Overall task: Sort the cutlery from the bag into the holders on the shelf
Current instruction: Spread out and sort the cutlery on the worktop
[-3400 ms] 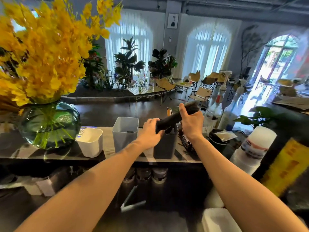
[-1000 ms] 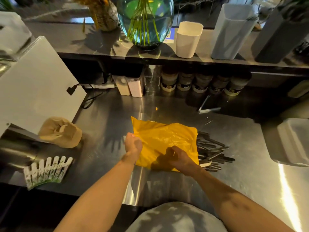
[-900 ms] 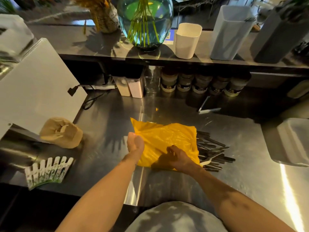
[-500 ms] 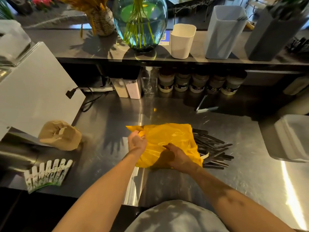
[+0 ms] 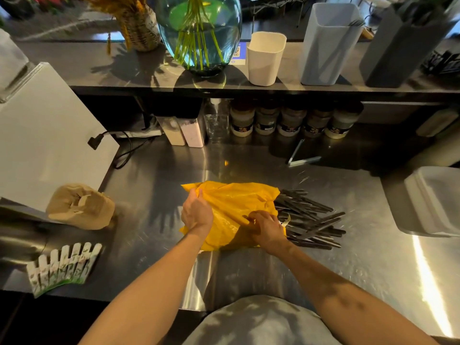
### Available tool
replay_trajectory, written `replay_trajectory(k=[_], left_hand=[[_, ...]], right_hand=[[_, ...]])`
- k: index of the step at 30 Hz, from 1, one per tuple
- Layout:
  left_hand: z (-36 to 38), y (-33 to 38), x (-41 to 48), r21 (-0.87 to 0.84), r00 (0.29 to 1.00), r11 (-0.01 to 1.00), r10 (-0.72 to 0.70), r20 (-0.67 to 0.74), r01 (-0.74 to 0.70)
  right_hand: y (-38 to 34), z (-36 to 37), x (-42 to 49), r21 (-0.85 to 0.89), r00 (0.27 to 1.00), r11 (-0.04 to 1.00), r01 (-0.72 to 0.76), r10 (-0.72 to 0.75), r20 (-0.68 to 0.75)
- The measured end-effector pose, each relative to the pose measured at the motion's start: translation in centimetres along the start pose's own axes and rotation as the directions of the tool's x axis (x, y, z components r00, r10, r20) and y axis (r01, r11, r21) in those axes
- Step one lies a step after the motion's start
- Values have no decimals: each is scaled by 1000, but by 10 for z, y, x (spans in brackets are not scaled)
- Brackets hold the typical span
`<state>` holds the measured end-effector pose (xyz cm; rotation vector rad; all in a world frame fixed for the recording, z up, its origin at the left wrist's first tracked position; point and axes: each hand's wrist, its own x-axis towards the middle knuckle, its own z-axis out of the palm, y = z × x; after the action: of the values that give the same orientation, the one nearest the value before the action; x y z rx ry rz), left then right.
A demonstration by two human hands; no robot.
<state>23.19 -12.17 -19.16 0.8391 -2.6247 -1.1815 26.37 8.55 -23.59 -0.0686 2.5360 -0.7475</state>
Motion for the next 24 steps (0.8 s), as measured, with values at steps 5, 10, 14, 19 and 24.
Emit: replay_trajectory(k=[5,10,14,19,24], left_hand=[[0,11,7,-33,1000,999,3,-26,-4],[-9,18,3,36,982,986,167,-87,-165],[-15,15,4,138,968,967,230,-97,-215],[-23,3,2,231,952,939,284,-110,-254],[-35,-13,0,344,892,859,438,-111,-379]], right_hand=[[-5,1,5,18,997,999,45,-44,-63],[-10,5,6,81,992,991,103,-97,-78],[-16,6,7,127,973,970,209,-194,-121],[-27,11,7,182,956,940,287,-270,-117],[-46,9,6,266,957,919,289,-278,-81]])
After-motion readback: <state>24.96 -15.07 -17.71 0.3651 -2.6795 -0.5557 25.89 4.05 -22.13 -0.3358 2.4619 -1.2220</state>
